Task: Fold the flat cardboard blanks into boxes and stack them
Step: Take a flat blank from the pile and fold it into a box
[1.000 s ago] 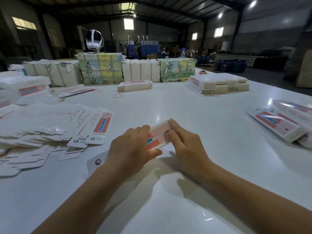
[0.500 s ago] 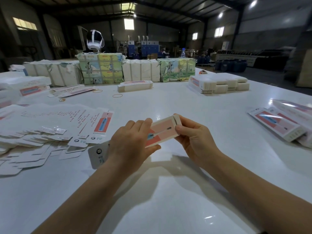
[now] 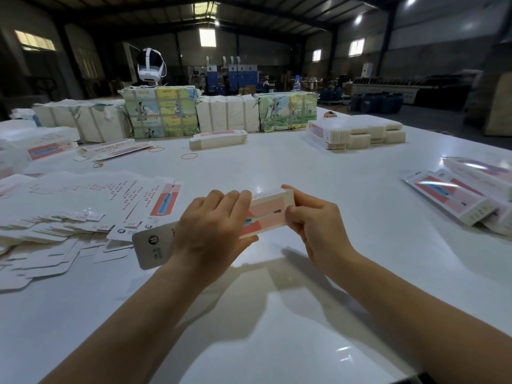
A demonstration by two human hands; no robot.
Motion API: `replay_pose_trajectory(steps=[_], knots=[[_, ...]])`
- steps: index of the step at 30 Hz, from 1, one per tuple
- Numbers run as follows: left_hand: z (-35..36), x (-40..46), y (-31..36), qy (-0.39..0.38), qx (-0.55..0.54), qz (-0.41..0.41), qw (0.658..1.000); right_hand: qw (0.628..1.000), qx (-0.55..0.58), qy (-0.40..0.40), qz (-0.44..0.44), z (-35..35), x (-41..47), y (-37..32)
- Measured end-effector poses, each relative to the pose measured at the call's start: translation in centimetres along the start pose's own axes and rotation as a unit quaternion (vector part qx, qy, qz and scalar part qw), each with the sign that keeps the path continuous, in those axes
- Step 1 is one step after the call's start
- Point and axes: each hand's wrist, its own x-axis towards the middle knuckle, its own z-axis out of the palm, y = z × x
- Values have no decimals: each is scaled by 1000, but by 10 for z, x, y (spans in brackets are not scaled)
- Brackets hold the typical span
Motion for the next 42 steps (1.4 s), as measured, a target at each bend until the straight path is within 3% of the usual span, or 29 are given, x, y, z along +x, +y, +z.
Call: replay_pose_trajectory(steps=[3, 5, 11, 20, 30, 32, 38, 42], knots=[[1, 1, 4, 6, -9, -6, 1000, 978, -164, 31, -124, 2, -6, 4], [1, 1, 4, 9, -21, -7, 1000, 970, -185, 40, -153, 1, -6, 5], [-2, -2, -5, 11, -49, 4, 999, 999, 41, -9, -14, 0, -2, -6], [-1, 1, 3, 14, -52, -5, 999, 973, -147, 76, -160, 3, -8, 4], [-5, -3, 21, -6, -58, -57, 997, 914, -313, 46, -253, 10, -23, 9], [-5, -2, 24, -9, -55, -65, 996, 913, -319, 44, -250, 10, -23, 9], [-6, 2, 23, -22, -94, -110, 989, 967, -197, 17, -161, 8, -14, 0], [-6, 2, 18, -39, -114, -118, 986, 953, -249, -10, -171, 11, -18, 4]])
